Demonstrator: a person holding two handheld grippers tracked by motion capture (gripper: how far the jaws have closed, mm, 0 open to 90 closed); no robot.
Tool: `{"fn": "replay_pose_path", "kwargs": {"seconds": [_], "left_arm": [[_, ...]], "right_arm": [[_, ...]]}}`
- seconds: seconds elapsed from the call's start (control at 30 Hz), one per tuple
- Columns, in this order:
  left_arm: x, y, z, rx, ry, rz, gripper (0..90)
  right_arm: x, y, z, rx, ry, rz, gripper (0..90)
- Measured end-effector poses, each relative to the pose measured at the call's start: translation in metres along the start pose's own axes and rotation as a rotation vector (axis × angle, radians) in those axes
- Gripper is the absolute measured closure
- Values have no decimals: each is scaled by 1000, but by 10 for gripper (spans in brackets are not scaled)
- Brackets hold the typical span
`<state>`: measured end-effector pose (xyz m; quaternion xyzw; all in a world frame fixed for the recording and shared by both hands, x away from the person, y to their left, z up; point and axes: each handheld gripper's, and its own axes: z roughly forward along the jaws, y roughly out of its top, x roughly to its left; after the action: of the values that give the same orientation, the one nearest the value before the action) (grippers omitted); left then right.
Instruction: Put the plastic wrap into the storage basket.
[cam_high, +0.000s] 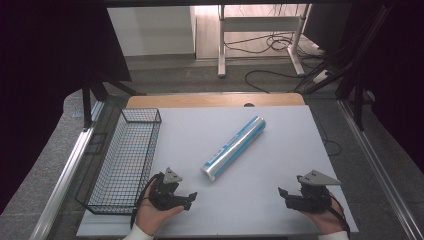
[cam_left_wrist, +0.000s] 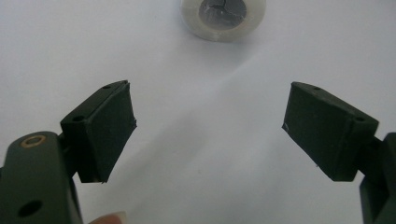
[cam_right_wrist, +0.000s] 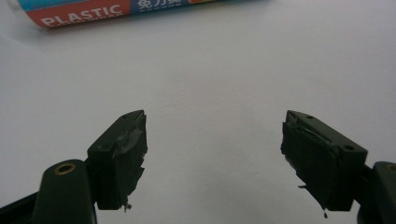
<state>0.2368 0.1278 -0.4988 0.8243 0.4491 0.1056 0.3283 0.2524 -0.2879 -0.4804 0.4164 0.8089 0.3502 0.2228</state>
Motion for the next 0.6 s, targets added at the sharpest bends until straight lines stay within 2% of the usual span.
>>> {"fn": "replay_pose_path", "kwargs": {"seconds": [0.17,0.6], "left_arm": [[-1,0,0,1,2,11,162],[-7,1,-5,-16,5,4,171]], "right_arm": [[-3,-1,2,12,26,-16,220],[-4,-3,3,32,20,10,197]]}}
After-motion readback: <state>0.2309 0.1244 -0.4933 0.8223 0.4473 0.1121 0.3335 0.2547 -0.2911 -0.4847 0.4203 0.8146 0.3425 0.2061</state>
